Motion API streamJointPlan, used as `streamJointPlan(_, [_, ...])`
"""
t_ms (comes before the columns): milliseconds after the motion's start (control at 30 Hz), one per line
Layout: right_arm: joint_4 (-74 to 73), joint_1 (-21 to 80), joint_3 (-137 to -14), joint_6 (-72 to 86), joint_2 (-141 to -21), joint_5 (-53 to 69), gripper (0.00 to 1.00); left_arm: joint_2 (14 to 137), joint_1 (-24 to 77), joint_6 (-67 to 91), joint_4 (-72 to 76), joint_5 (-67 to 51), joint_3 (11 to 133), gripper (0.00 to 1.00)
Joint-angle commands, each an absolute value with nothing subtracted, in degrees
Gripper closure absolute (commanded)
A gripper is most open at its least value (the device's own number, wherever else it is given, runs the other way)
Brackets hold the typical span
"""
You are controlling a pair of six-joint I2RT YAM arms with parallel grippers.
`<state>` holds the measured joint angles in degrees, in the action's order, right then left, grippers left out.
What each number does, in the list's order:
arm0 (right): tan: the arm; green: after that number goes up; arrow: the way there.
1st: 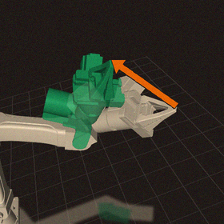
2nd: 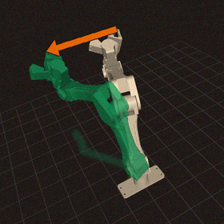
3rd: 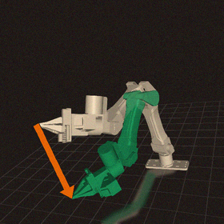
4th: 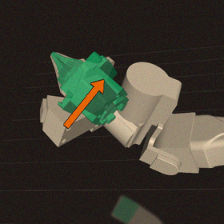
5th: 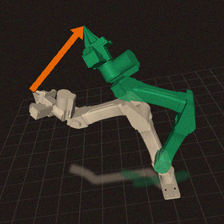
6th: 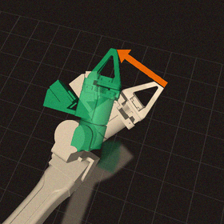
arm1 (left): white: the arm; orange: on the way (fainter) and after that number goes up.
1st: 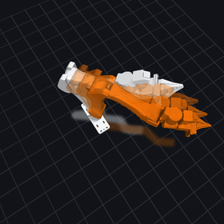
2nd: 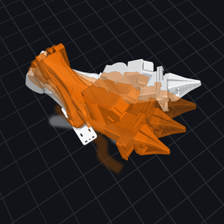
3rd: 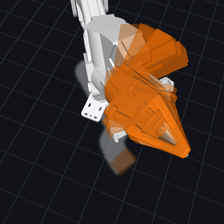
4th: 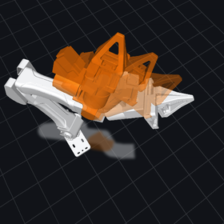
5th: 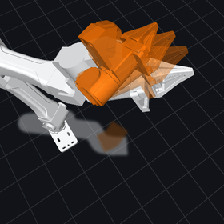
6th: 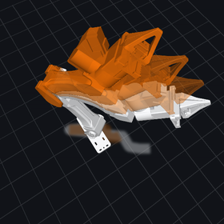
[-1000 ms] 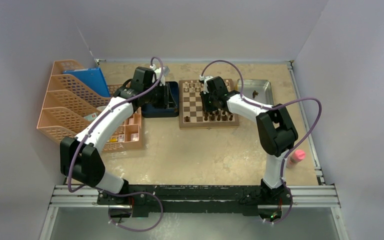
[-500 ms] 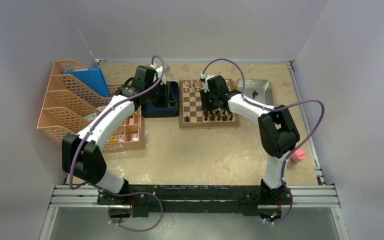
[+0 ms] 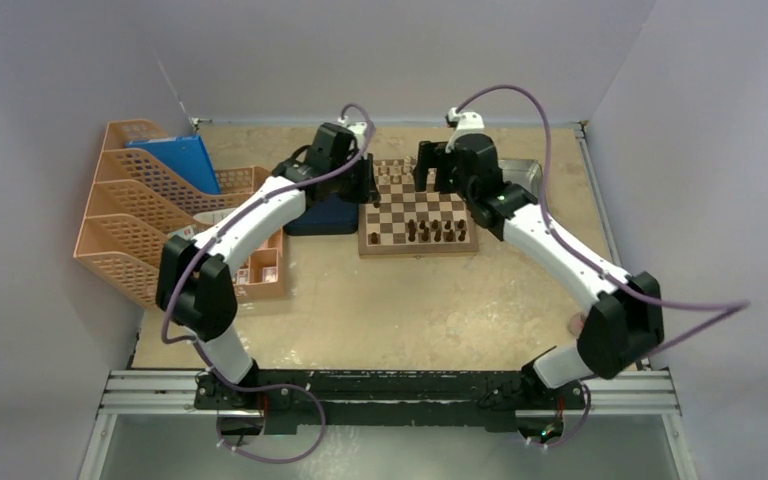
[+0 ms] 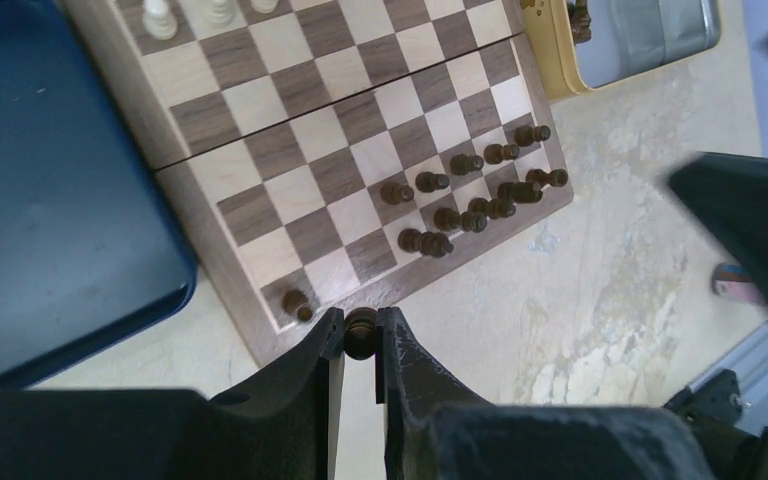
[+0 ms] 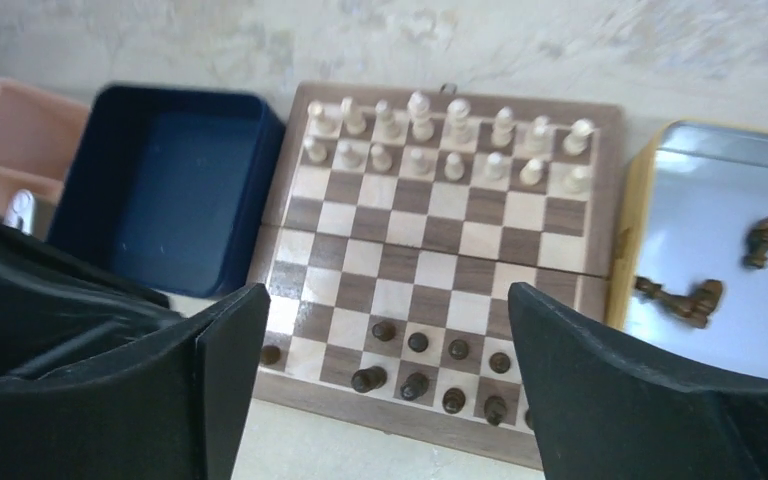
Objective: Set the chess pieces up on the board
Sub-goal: Place the chess piece on the chessboard.
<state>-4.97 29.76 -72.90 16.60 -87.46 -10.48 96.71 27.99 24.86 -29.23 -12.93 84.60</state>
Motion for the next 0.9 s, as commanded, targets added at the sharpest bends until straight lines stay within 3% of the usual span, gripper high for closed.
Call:
streamJointPlan(0, [0.37,29.23,-69.66,18.97,-79.8,-17.42,0.02,100.33,32.82,25.16,-22.28,-3.61,87.57,0.87])
streamJointPlan(467, [4.39,29.19,-66.73,19.75,-67.1,-26.47,0.01,110.94,37.59,22.97,-13.31,6.69,86.63,0.88])
streamJointPlan(867, [5.96,29.21,-64.61,18.13,-64.15,-28.6,0.01,114.08,37.96,23.6,-11.5,5.2,85.52,0.87])
